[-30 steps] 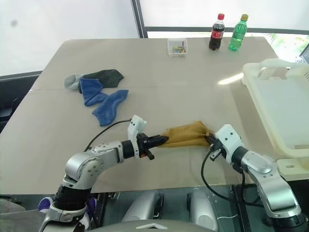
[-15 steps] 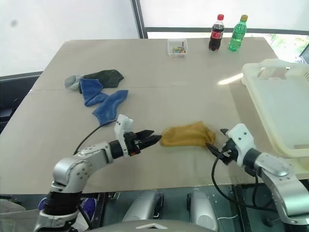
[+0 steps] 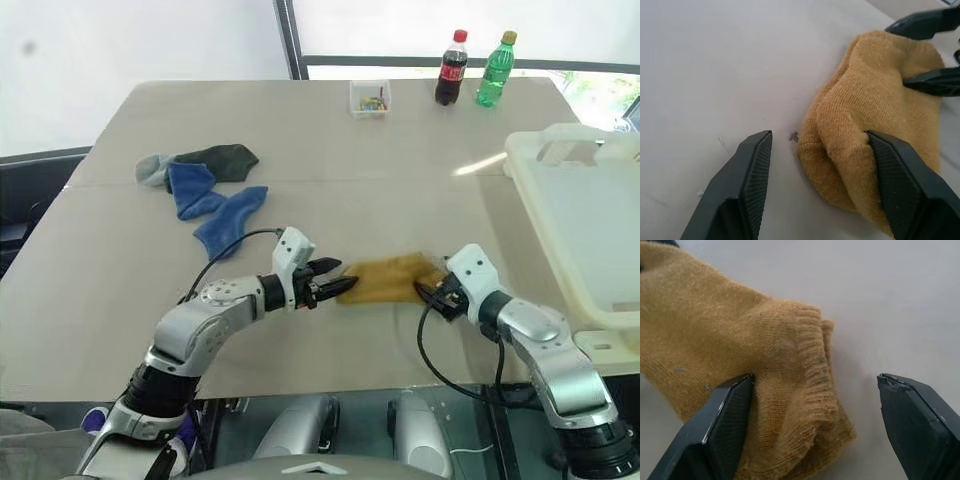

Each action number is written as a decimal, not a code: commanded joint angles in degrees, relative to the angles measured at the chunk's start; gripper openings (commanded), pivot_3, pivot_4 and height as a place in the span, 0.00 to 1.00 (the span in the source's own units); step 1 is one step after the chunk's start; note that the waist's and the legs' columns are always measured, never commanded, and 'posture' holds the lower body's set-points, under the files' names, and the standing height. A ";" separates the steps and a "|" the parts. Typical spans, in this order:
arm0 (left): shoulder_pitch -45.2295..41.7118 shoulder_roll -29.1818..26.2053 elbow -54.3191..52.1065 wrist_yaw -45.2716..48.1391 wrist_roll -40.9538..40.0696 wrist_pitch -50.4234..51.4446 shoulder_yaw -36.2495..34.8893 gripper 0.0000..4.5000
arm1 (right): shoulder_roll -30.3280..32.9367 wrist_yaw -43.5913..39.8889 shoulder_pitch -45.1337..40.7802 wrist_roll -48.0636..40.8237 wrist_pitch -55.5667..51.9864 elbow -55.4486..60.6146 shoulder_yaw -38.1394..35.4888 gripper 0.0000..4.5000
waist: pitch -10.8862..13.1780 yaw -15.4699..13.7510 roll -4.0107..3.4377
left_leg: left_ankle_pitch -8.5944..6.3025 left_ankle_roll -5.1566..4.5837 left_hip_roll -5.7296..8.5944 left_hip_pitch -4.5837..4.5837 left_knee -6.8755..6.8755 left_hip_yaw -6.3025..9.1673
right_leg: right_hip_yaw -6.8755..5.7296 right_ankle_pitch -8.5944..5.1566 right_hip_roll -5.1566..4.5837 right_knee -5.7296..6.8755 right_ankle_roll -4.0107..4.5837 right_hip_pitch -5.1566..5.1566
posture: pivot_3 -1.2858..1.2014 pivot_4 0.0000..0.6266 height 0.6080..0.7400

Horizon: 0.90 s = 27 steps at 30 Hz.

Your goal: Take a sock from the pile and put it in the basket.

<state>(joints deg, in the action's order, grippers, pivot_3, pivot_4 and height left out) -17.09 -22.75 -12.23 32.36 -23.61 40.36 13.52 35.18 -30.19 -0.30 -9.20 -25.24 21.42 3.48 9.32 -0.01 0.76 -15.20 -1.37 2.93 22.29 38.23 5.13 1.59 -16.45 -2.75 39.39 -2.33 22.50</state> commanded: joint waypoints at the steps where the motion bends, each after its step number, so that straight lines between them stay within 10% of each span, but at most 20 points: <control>1: 0.77 0.03 0.53 0.87 -0.76 -0.13 -2.46 0.69 | -0.50 0.15 0.77 0.23 2.35 0.03 -2.03 0.90 | 0.00 -0.02 0.00 | -0.01 -0.01 0.00 -0.08 0.00 0.00 | 0.00 0.00 0.00 0.00 0.00 -0.06 | 0.52 0.24 1.00; 6: -1.51 -1.50 0.78 5.84 -13.61 10.25 -12.70 0.69 | -1.17 -3.22 0.99 -5.58 4.09 5.90 -5.70 0.90 | 0.07 0.46 -0.03 | -0.02 -0.03 -0.05 -0.12 -0.02 0.01 | 0.01 -0.01 0.05 0.02 -0.01 -0.08 | 0.52 0.24 1.00; 10: -6.36 -5.92 4.31 8.54 -22.01 23.61 -17.51 0.98 | 0.71 -7.66 2.65 -10.48 3.87 9.81 -9.01 1.00 | 0.09 0.73 -0.03 | -0.02 -0.03 -0.08 0.00 -0.02 0.07 | -0.05 -0.01 0.10 0.06 -0.01 0.05 | 0.52 0.24 1.00; 24: -15.98 -6.52 11.89 7.32 -24.42 42.97 -14.80 0.99 | -0.27 -10.80 8.30 -9.63 12.93 12.60 -7.98 1.00 | 0.10 0.56 -0.01 | 0.08 0.14 0.00 0.25 0.02 0.20 | -0.16 0.00 0.04 -0.12 -0.02 0.18 | 0.52 0.24 1.00; 27: -16.25 -6.23 12.06 8.06 -25.08 44.44 -15.39 1.00 | -1.55 -10.73 7.93 -8.18 14.40 9.34 -6.56 0.76 | 0.09 0.57 -0.01 | 0.11 0.20 0.01 0.26 0.02 0.19 | -0.14 0.00 0.01 -0.13 -0.02 0.17 | 0.52 0.24 1.00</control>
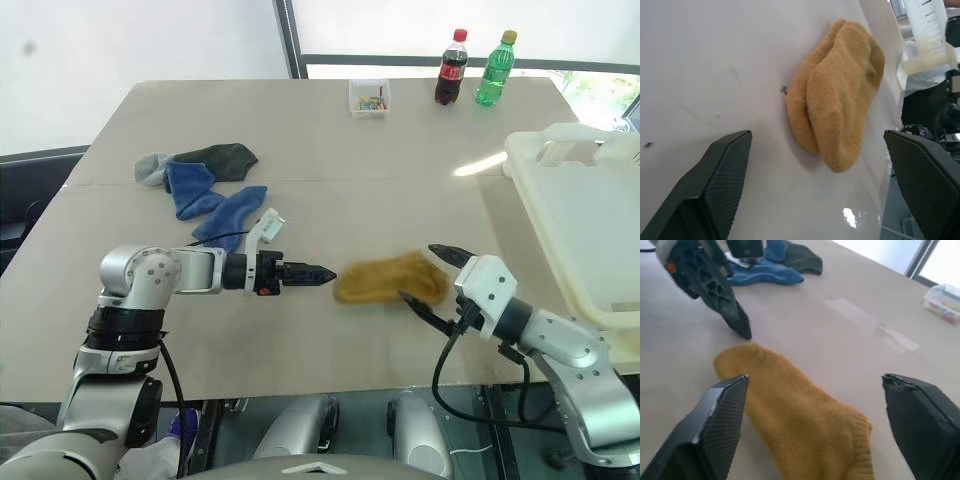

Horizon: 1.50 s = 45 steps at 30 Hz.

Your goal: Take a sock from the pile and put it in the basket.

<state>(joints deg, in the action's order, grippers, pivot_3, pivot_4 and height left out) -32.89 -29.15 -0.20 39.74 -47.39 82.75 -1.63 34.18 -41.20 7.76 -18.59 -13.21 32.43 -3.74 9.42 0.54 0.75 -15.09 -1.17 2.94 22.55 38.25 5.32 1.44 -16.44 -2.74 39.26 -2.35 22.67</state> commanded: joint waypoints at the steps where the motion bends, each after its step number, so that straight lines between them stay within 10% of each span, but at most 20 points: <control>1: -0.46 0.20 0.01 0.88 -1.56 2.54 -0.48 1.00 | -0.89 0.20 -0.44 1.80 3.17 -2.91 1.16 0.64 | 0.00 0.01 0.00 | 0.00 0.00 0.00 0.00 0.00 -0.01 | 0.01 0.00 -0.01 0.00 0.00 0.00 | 0.52 0.24 1.00; 8: 1.10 -1.62 -3.11 1.26 -1.18 3.61 1.57 1.00 | -1.65 -1.03 -3.05 4.49 5.95 -10.52 4.49 0.01 | 0.00 0.13 -0.01 | 0.01 0.02 -0.02 0.00 -0.01 -0.03 | 0.04 0.00 0.01 0.03 0.01 0.04 | 0.52 0.24 1.00; 45: -5.71 13.85 2.06 -4.48 -13.44 6.80 -5.31 1.00 | -3.16 1.21 -2.51 6.86 7.32 -13.23 5.10 0.01 | -0.06 -0.15 -0.04 | 0.02 0.03 0.06 -0.06 0.04 -0.04 | 0.05 0.00 -0.04 0.12 0.01 -0.01 | 0.52 0.24 1.00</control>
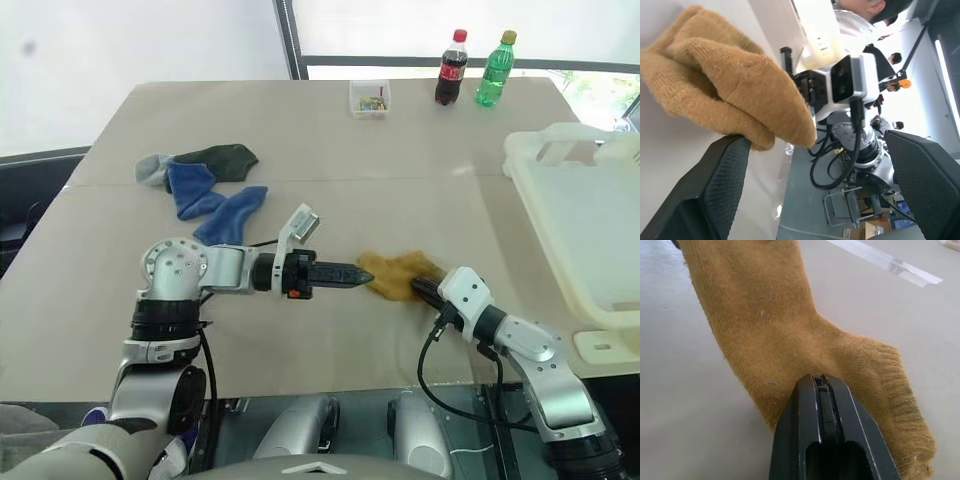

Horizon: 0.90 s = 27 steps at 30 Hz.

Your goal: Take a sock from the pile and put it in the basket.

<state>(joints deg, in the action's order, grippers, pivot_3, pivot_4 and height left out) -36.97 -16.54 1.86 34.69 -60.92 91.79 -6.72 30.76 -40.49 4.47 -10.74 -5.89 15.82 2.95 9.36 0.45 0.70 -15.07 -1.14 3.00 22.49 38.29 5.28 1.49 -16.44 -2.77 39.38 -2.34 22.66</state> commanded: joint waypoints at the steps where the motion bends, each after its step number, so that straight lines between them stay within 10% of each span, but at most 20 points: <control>1: -2.01 1.99 0.47 1.00 0.50 -3.23 0.41 1.00 | 0.28 0.57 1.01 -1.12 -0.20 3.78 -1.82 0.01 | 0.00 -0.04 0.00 | 0.00 0.00 0.00 0.00 0.00 0.00 | 0.00 0.00 0.00 0.00 0.00 0.00 | 0.52 0.24 1.00; 27: -11.83 21.75 33.35 -0.28 22.04 -24.94 8.33 1.00 | 7.53 -0.55 11.91 -7.90 -11.78 26.54 -8.45 0.01 | 0.00 -0.70 0.03 | 0.00 -0.01 0.02 0.03 0.03 -0.01 | -0.04 -0.01 0.01 -0.02 -0.04 -0.04 | 0.52 0.24 1.00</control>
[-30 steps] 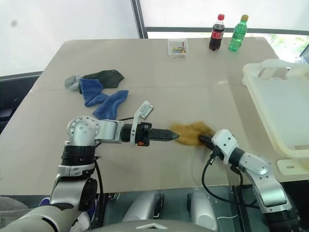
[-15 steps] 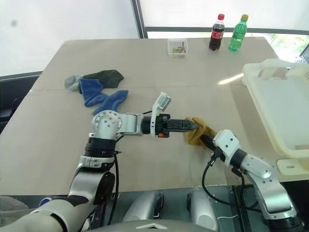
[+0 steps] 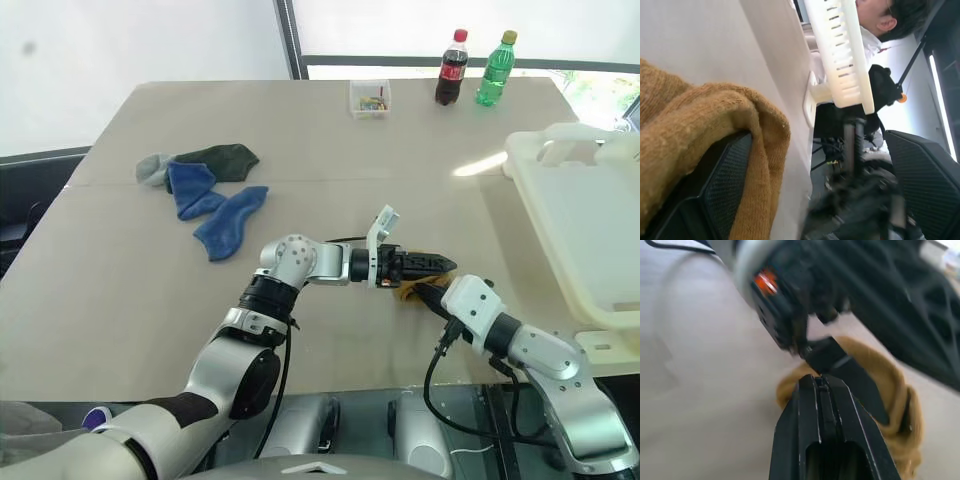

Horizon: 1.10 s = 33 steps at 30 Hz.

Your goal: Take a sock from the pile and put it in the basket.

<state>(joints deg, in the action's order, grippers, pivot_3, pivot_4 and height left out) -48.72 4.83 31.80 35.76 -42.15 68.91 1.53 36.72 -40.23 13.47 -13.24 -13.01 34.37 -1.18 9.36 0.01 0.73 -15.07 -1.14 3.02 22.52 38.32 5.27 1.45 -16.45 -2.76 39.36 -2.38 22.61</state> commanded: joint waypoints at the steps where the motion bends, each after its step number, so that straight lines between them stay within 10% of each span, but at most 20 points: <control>1: 0.07 0.31 3.60 -1.04 4.15 -2.65 0.76 1.00 | 1.69 -0.35 3.26 -6.86 -6.09 9.37 -5.49 0.01 | -0.02 -0.37 0.05 | 0.00 0.00 0.01 0.02 0.01 0.02 | -0.02 0.00 -0.02 -0.01 0.00 -0.01 | 0.52 0.24 1.00; 19: 11.92 -11.53 -30.28 8.60 -5.10 -0.53 -2.88 1.00 | -7.50 7.56 -14.11 -0.35 -6.86 -8.65 3.20 0.01 | -0.06 0.39 0.07 | 0.01 0.00 -0.05 0.19 -0.01 -0.07 | 0.16 0.18 0.05 -0.37 -0.21 0.13 | 0.52 0.24 1.00; 27: 19.31 -26.48 -44.48 15.85 1.07 -13.93 -0.86 1.00 | -6.09 7.21 -13.10 4.26 -4.18 -13.88 4.64 0.76 | -0.07 0.62 0.03 | 0.01 0.00 -0.07 0.18 -0.05 -0.08 | 0.18 0.19 0.06 -0.35 -0.19 0.15 | 0.52 0.24 1.00; 33: 27.09 -35.54 -42.91 27.96 13.60 -41.85 2.11 1.00 | -7.45 8.62 -12.61 -0.70 -9.24 -6.09 0.53 0.86 | -0.04 0.52 -0.15 | 0.01 0.01 -0.10 0.13 -0.20 -0.14 | 0.23 0.21 0.05 -0.43 -0.13 0.18 | 0.52 0.24 1.00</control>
<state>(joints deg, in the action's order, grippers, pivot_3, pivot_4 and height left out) -21.11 -29.86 -10.85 59.28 -29.48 33.05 3.56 29.07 -32.05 1.36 -11.91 -20.54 23.65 1.32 9.32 0.52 0.59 -15.07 -1.14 2.91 22.65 38.12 5.13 1.67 -16.22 -2.73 38.94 -2.48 22.79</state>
